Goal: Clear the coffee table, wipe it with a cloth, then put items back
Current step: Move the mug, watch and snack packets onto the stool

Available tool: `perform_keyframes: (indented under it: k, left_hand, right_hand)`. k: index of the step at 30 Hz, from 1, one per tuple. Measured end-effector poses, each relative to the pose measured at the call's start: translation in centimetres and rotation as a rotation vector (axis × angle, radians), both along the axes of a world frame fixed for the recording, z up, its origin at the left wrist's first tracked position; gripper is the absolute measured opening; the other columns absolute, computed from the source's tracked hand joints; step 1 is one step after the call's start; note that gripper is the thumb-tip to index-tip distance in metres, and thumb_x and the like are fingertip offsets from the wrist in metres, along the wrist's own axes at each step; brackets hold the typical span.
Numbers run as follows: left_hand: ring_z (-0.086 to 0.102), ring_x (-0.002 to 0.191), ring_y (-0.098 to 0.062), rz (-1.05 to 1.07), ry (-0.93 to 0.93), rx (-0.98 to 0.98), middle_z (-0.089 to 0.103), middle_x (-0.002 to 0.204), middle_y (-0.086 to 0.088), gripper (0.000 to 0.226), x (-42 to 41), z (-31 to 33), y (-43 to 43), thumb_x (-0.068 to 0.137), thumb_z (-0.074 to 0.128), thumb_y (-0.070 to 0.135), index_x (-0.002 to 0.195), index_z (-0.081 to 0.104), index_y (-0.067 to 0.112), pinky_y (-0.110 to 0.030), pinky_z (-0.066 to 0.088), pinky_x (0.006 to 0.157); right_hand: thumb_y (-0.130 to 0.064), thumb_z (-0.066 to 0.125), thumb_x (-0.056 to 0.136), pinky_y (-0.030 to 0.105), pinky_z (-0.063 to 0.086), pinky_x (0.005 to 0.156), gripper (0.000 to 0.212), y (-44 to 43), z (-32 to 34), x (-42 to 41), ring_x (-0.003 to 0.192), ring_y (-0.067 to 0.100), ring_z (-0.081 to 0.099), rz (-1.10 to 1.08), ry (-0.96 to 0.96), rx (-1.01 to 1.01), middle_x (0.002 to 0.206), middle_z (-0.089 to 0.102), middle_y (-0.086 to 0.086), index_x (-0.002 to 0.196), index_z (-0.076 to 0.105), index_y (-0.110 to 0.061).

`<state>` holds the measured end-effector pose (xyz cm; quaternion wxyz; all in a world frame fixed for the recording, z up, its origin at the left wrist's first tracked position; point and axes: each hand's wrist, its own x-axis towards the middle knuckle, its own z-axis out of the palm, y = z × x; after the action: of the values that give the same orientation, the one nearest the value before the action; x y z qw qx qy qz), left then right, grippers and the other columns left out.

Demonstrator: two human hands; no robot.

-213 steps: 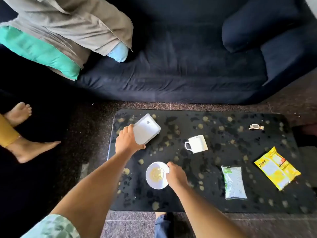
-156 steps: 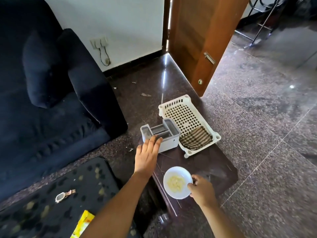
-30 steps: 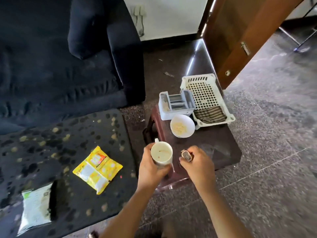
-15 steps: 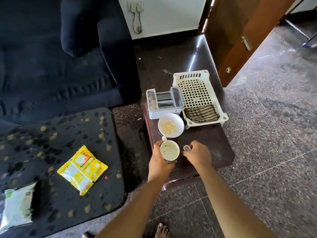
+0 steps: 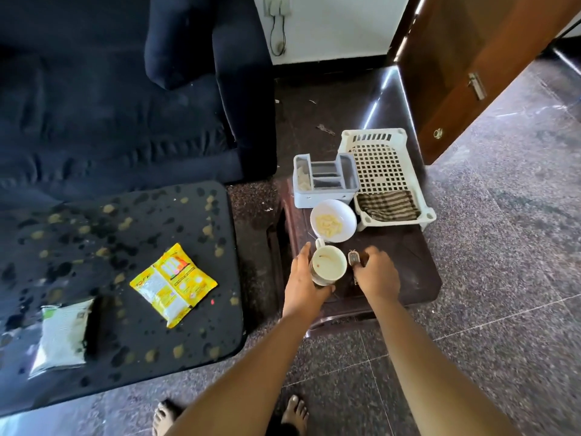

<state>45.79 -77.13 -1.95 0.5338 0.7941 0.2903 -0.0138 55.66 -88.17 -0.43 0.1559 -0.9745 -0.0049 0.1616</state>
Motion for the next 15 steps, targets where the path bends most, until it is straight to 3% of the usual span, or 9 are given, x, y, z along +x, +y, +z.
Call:
perform_keyframes:
  k: [4,6,10,12,15]
  left_hand:
    - [0.038,0.132,-0.01,0.024,0.02,-0.029,0.036,0.145,0.006,0.093,-3.1,2.3,3.2,0.075,0.078,0.015,0.15,0.023,0.025,-0.023,0.032,0.107]
    - [0.041,0.13,-0.01,0.115,-0.017,-0.002,0.04,0.143,0.006,0.083,-5.8,2.9,6.3,0.078,0.076,0.017,0.147,0.03,0.024,-0.026,0.035,0.108]
    - [0.046,0.126,-0.016,0.399,0.011,0.07,0.05,0.135,0.0,0.062,-12.5,3.3,15.0,0.082,0.072,0.016,0.138,0.045,0.021,-0.034,0.041,0.104]
    - [0.048,0.123,-0.02,0.541,0.096,0.14,0.051,0.132,-0.003,0.057,-16.2,3.4,20.0,0.083,0.069,0.014,0.135,0.048,0.017,-0.029,0.038,0.101]
    - [0.045,0.125,-0.028,0.632,0.248,0.221,0.048,0.134,-0.012,0.059,-20.7,2.9,26.5,0.083,0.067,0.013,0.137,0.045,0.009,-0.031,0.033,0.101]
  right_hand:
    - [-0.015,0.056,0.089,0.039,0.045,0.071,0.022,2.8,4.5,-2.8,0.093,0.034,0.059,-0.089,-0.37,0.209,0.107,0.061,0.013,0.11,0.061,-0.012]
    - [-0.012,0.057,0.088,0.035,0.043,0.069,0.02,5.7,7.0,-5.2,0.091,0.032,0.059,-0.058,-0.435,0.334,0.103,0.063,0.011,0.107,0.063,-0.011]
    - [-0.01,0.061,0.085,0.035,0.046,0.071,0.015,13.6,7.4,-10.5,0.085,0.028,0.061,0.161,-0.305,0.492,0.093,0.067,0.007,0.099,0.066,-0.014]
    - [-0.014,0.062,0.085,0.035,0.046,0.073,0.017,18.0,5.3,-12.6,0.09,0.027,0.061,0.294,-0.124,0.437,0.094,0.067,0.004,0.102,0.066,-0.015]
    - [-0.016,0.06,0.086,0.035,0.045,0.079,0.025,23.3,1.6,-14.7,0.104,0.027,0.058,0.425,0.082,0.291,0.107,0.066,0.005,0.11,0.063,-0.014]
